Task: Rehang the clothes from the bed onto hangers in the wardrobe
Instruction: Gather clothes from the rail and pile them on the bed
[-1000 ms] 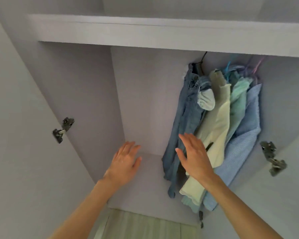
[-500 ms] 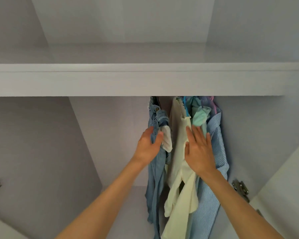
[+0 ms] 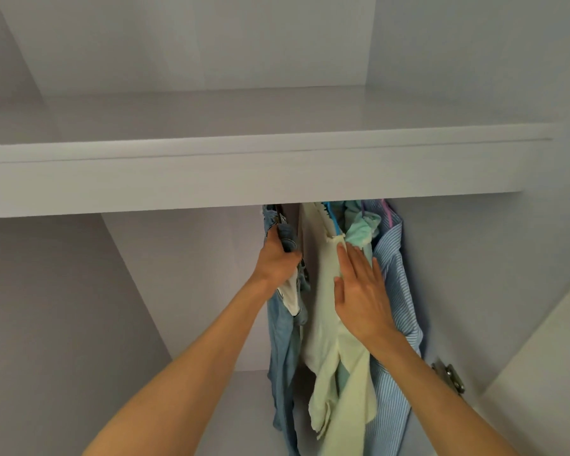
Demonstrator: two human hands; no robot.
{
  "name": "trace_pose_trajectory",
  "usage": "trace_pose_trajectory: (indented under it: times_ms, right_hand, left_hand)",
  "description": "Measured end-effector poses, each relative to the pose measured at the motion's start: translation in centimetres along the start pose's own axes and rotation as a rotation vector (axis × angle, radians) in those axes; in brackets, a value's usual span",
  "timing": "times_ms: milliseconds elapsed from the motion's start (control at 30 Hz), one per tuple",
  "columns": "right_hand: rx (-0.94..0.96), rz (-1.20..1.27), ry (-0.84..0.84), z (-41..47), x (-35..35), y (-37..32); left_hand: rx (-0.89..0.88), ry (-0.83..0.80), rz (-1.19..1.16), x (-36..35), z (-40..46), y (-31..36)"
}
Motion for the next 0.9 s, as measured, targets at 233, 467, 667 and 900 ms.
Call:
trace_pose_trajectory:
  times_ms: [233, 467, 667, 900]
  right_hand:
    - [0.016, -0.049, 0.023, 0.4, 0.1, -0.3]
    - [0.003, -0.077, 0.084, 0.7, 0.6, -0.5]
    - [0.023, 0.065, 0.15, 1.4, 1.5, -2.7]
    - [-0.25, 0.593, -0.132, 3.2, 0.0, -7.7]
  left_hand:
    - [-0.029, 0.052, 0.035, 1.8, 0.5, -0.6]
    - [-0.077, 0.112, -0.035, 4.0, 0.6, -1.1]
    - [-0.118, 0.129, -0.121, 6.1, -1.1, -1.4]
    - [-0.141, 0.103, -0.105, 7.3, -5.4, -4.1]
Point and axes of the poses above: each hand's wrist, its own z-axis towards the middle knuckle, its own x-axis out of the back of the hand, y = z × x, the point moved 8 cm from there along z, towards the middle knuckle, and after that the axes turned 9 degrees about y, right-handed, at the moved point
